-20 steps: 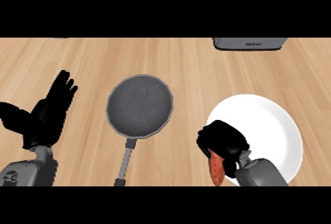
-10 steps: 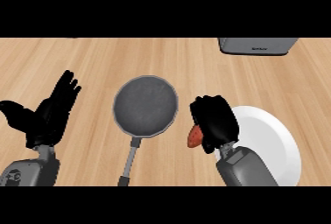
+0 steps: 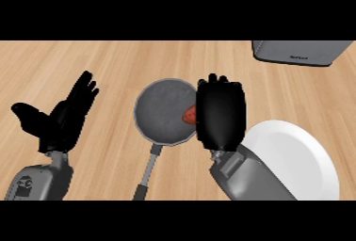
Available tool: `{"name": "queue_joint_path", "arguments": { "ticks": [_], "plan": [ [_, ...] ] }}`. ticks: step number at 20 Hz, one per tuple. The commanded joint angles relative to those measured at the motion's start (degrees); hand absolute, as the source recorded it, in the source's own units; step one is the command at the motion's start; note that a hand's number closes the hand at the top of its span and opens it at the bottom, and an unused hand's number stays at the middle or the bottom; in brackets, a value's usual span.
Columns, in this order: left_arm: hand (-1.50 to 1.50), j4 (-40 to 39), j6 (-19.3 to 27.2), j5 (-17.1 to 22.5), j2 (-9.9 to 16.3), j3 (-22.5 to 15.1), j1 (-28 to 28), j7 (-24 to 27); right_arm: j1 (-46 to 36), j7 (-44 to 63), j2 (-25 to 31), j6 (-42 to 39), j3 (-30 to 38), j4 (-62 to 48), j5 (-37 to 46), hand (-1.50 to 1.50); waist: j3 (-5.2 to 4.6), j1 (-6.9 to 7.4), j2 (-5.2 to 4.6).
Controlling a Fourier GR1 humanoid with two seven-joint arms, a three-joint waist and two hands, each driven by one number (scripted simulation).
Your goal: Pick the sweet potato from the plate and place it in the pan
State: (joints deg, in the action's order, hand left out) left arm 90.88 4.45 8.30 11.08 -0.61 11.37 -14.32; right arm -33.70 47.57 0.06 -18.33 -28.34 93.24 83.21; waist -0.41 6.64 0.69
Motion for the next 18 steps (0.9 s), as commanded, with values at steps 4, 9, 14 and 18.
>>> {"name": "queue_joint_path", "arguments": {
  "ticks": [4, 9, 14, 18],
  "plan": [
    [0.0, -1.4, -0.5, -0.1, -1.4, -1.7, 1.9, 0.0, -11.1, 22.8, -0.1, 2.0, -3.7, -3.4, -2.5, 1.5, 0.05, 2.24, -1.05],
    [0.0, -2.0, -0.8, -0.4, -0.1, -0.8, 4.0, -0.3, -18.0, 30.2, 0.0, 4.5, -3.2, -9.0, -5.7, 1.5, 0.12, 1.92, -1.27],
    [0.0, -3.5, -0.6, -0.5, -0.3, -0.1, 3.3, 1.0, -21.2, 35.7, 0.0, 10.8, -4.7, -13.8, -7.4, 1.5, 0.19, 0.29, -1.35],
    [0.0, -2.3, 0.7, -1.0, -0.9, -0.1, 2.1, 0.4, -20.7, 37.5, 0.0, 15.5, -7.0, -16.1, -10.4, 1.5, 0.3, -1.15, -1.06]
  ]
}}
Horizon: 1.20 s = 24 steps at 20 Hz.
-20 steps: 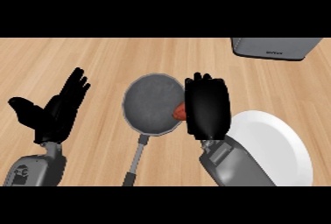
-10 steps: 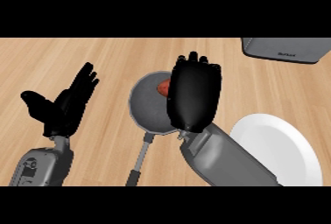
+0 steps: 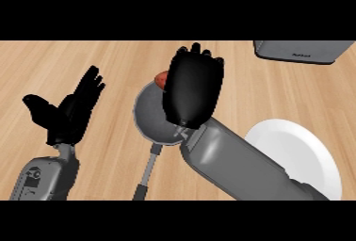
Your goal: Pick the sweet potato from the plate and place it in the pan
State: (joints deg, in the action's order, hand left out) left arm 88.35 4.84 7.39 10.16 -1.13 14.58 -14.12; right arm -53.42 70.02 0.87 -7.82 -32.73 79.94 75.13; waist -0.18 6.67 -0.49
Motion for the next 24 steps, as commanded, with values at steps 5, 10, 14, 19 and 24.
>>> {"name": "queue_joint_path", "arguments": {
  "ticks": [5, 10, 14, 19, 24],
  "plan": [
    [0.0, -0.4, 1.2, -0.2, 0.3, 1.8, 0.7, -0.1, 1.1, 9.9, -0.8, 15.6, -3.2, -10.3, -4.8, 1.5, 0.15, -2.66, -0.27],
    [0.0, -1.9, 0.6, 0.4, 1.1, 3.2, 1.4, 0.6, 2.8, 5.3, -0.8, 22.7, -3.9, -16.0, -8.9, 1.5, 0.15, -3.17, -0.4],
    [0.0, 0.2, -0.9, 0.6, 1.7, 3.0, -2.8, 2.1, 4.0, 5.8, -0.8, 25.9, -5.7, -23.0, -9.9, 1.5, 0.14, -2.08, -0.39],
    [0.0, 2.1, 0.2, -0.2, 0.9, 1.8, -1.9, 0.5, 9.6, 6.8, -0.8, 30.8, 1.5, -22.7, -15.2, -1.5, 0.28, -2.9, -0.3],
    [0.0, 1.4, 0.5, -0.3, -0.3, 1.6, -2.8, 1.7, 8.5, 0.1, -0.8, 37.4, 1.3, -26.7, -22.0, -1.5, 0.24, -2.82, -0.41]
  ]
}}
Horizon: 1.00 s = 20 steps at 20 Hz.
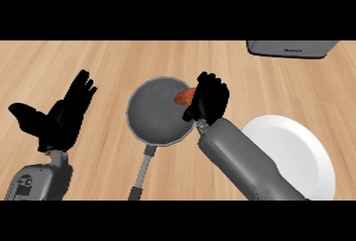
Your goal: Pick the sweet potato from the plate and place it in the pan
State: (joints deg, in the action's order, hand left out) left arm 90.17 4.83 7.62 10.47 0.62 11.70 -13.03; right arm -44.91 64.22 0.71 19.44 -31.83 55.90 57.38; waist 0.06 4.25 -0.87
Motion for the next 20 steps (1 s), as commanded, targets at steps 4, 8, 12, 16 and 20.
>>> {"name": "queue_joint_path", "arguments": {
  "ticks": [4, 8, 12, 16, 20],
  "plan": [
    [0.0, 0.7, 1.5, -1.1, -0.2, -0.1, 1.1, -1.8, 1.5, 5.2, -0.7, 20.5, -3.6, -0.5, -2.0, -1.5, 0.04, -0.67, 0.37],
    [0.0, -0.2, 1.4, 0.0, 0.2, 1.7, 0.6, -1.3, 3.4, 3.4, -0.7, 29.0, -1.2, 4.9, -1.9, -1.5, 0.02, -2.12, 0.84],
    [0.0, -1.7, 0.0, 0.4, 1.5, 2.9, -1.2, 0.0, 10.9, 0.6, -0.7, 37.7, -1.3, 12.1, -2.1, -1.5, -0.01, -3.94, 1.12],
    [0.0, 1.6, 0.9, 0.6, 1.4, 3.5, -3.3, -0.7, 21.5, -2.7, -0.7, 41.3, -2.9, 23.8, -0.8, -1.5, 0.0, -5.33, 1.69],
    [0.0, 0.3, 1.3, -0.2, 1.0, 3.3, -3.2, -0.2, 32.9, -7.5, -0.7, 45.4, -9.7, 34.2, 0.7, -1.5, -0.01, -5.63, 1.3]
  ]
}}
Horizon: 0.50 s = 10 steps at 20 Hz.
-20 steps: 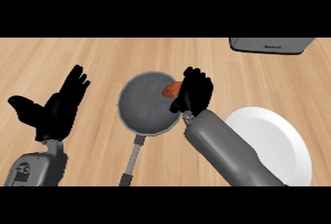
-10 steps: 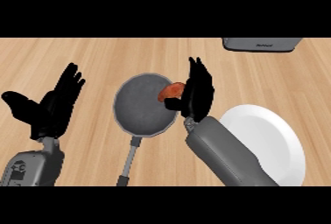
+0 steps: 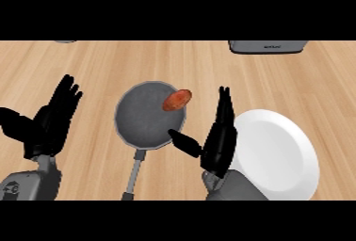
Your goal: Pick the sweet potato from the plate and place it in the pan
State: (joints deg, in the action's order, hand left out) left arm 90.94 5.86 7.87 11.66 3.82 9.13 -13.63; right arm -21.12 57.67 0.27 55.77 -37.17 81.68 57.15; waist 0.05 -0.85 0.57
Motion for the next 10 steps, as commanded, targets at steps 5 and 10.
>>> {"name": "queue_joint_path", "arguments": {
  "ticks": [5, 10],
  "plan": [
    [0.0, 3.7, 0.7, -0.2, 0.4, -0.1, 0.9, -4.2, 22.5, -5.4, 7.5, 6.2, -9.5, 25.1, 1.0, -1.5, -0.02, 0.06, -0.25],
    [0.0, 0.4, -2.0, 0.4, -0.1, 1.1, -0.4, 0.9, 33.1, -8.4, 4.7, 5.9, -13.9, 28.2, 9.0, -1.5, -0.07, 0.44, -0.46]
  ]
}}
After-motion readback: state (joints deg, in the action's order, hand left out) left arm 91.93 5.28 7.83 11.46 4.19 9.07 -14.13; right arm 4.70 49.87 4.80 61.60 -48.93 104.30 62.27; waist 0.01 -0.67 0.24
